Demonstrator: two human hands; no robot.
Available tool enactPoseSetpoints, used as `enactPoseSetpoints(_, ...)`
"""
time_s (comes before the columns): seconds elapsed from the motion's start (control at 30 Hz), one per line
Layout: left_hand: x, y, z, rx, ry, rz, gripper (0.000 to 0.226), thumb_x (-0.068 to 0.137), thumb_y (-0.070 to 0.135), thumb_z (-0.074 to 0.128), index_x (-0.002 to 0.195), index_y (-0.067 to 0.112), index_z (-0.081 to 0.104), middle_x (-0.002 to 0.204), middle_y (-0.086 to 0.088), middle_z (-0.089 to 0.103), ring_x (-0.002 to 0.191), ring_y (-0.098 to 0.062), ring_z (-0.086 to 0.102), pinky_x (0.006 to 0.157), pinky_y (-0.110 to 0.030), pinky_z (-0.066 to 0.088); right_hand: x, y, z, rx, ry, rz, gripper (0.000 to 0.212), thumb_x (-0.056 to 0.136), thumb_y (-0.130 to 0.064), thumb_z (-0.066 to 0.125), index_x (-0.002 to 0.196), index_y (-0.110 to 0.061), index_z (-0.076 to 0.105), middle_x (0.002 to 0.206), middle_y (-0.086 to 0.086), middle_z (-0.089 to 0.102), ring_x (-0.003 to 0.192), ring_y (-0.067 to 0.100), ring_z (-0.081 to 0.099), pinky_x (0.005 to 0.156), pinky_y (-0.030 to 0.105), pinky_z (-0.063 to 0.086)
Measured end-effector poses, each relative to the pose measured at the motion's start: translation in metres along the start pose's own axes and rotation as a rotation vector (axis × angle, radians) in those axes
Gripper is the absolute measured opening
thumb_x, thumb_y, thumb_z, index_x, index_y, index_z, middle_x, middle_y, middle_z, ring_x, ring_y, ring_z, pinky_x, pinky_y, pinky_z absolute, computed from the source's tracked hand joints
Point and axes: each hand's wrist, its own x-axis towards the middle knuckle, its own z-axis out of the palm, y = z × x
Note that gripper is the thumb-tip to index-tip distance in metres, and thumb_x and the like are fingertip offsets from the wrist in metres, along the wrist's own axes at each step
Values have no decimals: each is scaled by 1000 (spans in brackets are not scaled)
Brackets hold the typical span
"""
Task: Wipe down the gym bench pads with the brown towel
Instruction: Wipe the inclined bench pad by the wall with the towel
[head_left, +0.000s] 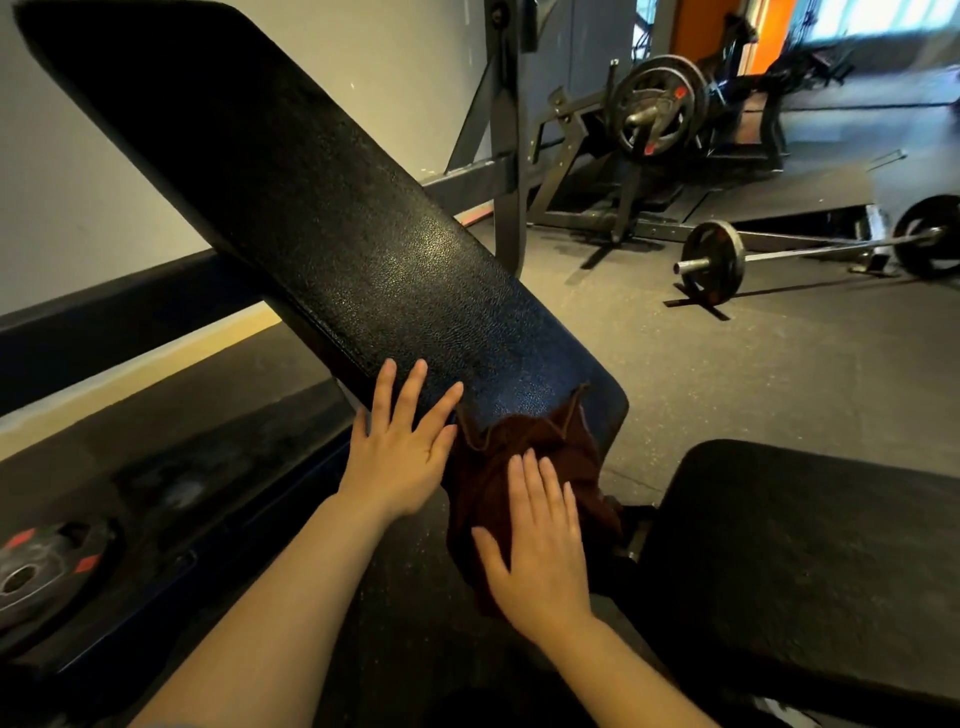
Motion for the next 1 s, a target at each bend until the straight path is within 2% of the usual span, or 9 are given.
enactPoseSetpoints(0.17,-6,5,-6,-56,-8,-8,89,68,75,-12,152,52,2,163,7,-24,144,-20,-35,119,-59,1,-2,4,-26,163,-91,0,67,99,-58,31,157,-28,16,163,-12,10,149,5,-1,120,25,4)
enactPoseSetpoints(0.37,-20,26,4,29,-72,24,114,43,96,-24,149,56,-9,145,5,-47,122,-22,-59,116,-62,-6,15,3,-52,208,-62,97,51,101,-23,50,150,-23,35,155,-5,33,137,18,40,106,32,36)
enactPoseSetpoints(0.43,-20,29,7,32,-64,6,106,51,94,-21,149,56,-10,145,5,-47,122,-23,-59,117,-63,-5,21,6,-53,186,-4,192,54,99,-19,51,150,-22,32,156,-2,24,131,25,47,100,38,43)
enactPoseSetpoints(0.53,-20,33,5,54,-73,-3,80,80,86,9,151,53,-7,155,1,-39,138,-30,-43,117,-64,-3,37,11,-54,162,-14,296,64,100,-13,50,156,-21,20,160,2,14,137,28,39,107,40,38)
enactPoseSetpoints(0.6,-22,37,5,88,-65,3,75,87,80,17,152,52,-7,160,-3,-33,141,-34,-39,115,-67,-3,48,10,-58,86,-102,295,60,99,-9,48,154,-16,26,158,6,23,137,31,36,108,38,34)
enactPoseSetpoints(0.73,-26,45,4,158,-45,21,67,94,72,17,152,50,-8,162,-5,-27,144,-36,-33,113,-68,-8,41,5,-66,57,-144,261,23,96,-9,48,119,-8,52,127,13,48,114,36,51,85,37,40)
enactPoseSetpoints(0.8,-36,49,13,184,27,89,64,97,67,27,154,47,4,166,-7,-10,151,-34,-16,111,-66,-8,21,11,-67,75,-165,267,20,96,-13,51,116,-10,54,122,12,51,111,34,54,87,37,41)
enactPoseSetpoints(0.9,-62,56,33,90,172,251,53,88,56,58,135,32,61,149,-13,48,142,-36,39,109,-64,9,-13,24,-79,155,-166,333,14,97,-21,53,111,-18,54,114,9,64,106,32,60,85,38,46)
enactPoseSetpoints(1.0,-79,75,38,-76,136,321,50,85,49,40,108,23,76,123,-5,69,119,-30,63,105,-57,32,-41,30,-114,265,-59,398,5,99,-25,50,103,-24,50,96,4,66,91,27,65,80,46,52)
